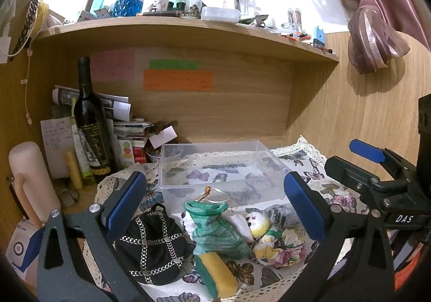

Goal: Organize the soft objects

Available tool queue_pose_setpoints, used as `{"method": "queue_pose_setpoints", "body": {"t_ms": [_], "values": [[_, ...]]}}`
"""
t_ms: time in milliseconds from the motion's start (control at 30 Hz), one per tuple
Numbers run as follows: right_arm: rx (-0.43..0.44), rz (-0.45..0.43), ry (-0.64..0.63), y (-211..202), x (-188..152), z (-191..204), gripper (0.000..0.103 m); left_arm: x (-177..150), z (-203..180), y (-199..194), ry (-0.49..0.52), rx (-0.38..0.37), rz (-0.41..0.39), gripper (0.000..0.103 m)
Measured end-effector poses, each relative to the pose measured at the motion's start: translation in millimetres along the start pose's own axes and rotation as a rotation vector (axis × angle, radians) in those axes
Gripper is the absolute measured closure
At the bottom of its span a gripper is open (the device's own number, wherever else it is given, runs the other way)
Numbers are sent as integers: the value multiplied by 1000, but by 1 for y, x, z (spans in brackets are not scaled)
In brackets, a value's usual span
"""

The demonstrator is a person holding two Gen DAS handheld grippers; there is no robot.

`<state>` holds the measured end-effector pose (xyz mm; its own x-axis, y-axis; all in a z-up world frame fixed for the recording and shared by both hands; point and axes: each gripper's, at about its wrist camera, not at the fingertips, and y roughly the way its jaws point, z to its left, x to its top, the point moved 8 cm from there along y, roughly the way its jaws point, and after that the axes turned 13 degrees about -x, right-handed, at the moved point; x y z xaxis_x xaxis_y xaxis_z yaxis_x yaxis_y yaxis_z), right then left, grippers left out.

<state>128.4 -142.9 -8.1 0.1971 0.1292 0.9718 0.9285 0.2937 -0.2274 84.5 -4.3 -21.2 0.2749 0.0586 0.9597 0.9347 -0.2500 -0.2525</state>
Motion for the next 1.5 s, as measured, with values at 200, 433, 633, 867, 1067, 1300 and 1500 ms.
{"method": "queue_pose_setpoints", "body": {"t_ms": [200, 433, 633, 867, 1067, 1300, 1500], "values": [[8, 40, -2, 10, -8, -4, 0, -7, 16, 3, -35, -13, 20, 0], [-5, 162, -23, 39, -40, -14, 0, -27, 55, 9, -88, 47, 100, 18], [-25, 266, -52, 60, -70, -20, 0, -58, 89, 21, -152, 91, 218, 19], [-35, 366, -70, 79, -94, -29, 0, -94, 113, 41, -201, 112, 350, 22], [14, 450, -58, 90, -110, -24, 9, -120, 121, 52, -268, 58, 449, 51], [83, 494, -48, 88, -120, -16, 50, -124, 122, 48, -298, 38, 445, 83], [60, 449, -42, 79, -109, -22, 73, -108, 117, 37, -258, 64, 403, 88]]}}
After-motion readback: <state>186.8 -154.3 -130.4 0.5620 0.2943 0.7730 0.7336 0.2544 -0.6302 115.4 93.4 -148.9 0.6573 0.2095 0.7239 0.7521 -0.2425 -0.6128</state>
